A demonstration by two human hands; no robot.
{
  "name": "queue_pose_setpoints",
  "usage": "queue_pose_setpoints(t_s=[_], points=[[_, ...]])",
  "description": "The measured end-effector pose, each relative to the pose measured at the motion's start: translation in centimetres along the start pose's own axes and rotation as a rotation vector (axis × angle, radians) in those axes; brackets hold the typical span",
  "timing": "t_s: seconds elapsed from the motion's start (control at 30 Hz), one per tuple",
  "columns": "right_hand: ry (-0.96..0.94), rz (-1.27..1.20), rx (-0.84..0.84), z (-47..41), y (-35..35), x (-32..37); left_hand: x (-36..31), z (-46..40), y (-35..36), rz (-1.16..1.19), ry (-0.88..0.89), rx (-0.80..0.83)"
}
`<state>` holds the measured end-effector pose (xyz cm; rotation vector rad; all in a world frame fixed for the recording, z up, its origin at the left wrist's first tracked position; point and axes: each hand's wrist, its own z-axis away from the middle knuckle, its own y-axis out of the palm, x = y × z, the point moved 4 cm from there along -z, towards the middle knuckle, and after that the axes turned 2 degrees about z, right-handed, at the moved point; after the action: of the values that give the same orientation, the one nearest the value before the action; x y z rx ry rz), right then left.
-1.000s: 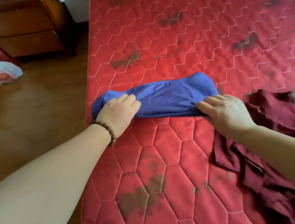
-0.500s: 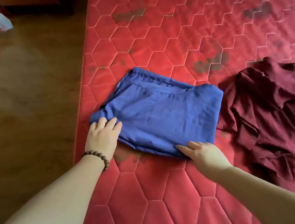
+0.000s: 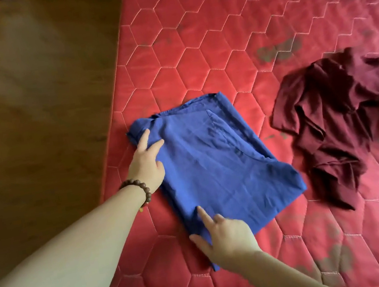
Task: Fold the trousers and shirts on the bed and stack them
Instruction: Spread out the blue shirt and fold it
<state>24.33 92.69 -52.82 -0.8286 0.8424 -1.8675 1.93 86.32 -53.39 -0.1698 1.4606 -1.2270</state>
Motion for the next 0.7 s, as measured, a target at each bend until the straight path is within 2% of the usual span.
queue_pose_setpoints(t_s=[0.1,0.2,0.27,0.33,0.4,0.47,0.57,0.63,0.7], points=[[0.042,-0.024,-0.224,-2.7,-3.7,-2.8,-0.8,-0.5,-1.1,0.343,-0.15,-0.222],[0.065,-0.08,-0.386,-7.2,-8.1,-6.3,-0.9,-1.9,-1.8,0.568,-0.394,-0.492],[0.122,-0.161,-0.432,-10.3,-10.6,-8.3,-0.4,-2.8,-2.0,0.672,-0.558,-0.625],[0.196,-0.232,-0.411,-13.2,-12.4,-9.8,0.6,-3.6,-1.8,0.712,-0.668,-0.657],[0.257,-0.281,-0.344,-15.9,-13.6,-10.8,1.6,-4.6,-1.3,0.756,-0.65,-0.591],[0.296,-0.29,-0.274,-18.3,-14.2,-11.2,2.2,-5.8,-1.3,0.693,-0.542,-0.473],[0.249,-0.388,-0.23,-20.8,-14.2,-10.8,2.5,-6.8,-1.9,0.603,-0.414,-0.418],[0.162,-0.459,-0.251,-21.5,-14.5,-10.6,2.1,-7.4,-2.4,0.591,-0.365,-0.433],[0.105,-0.477,-0.351,-21.2,-15.2,-11.0,1.1,-8.6,-3.4,0.508,-0.296,-0.452]])
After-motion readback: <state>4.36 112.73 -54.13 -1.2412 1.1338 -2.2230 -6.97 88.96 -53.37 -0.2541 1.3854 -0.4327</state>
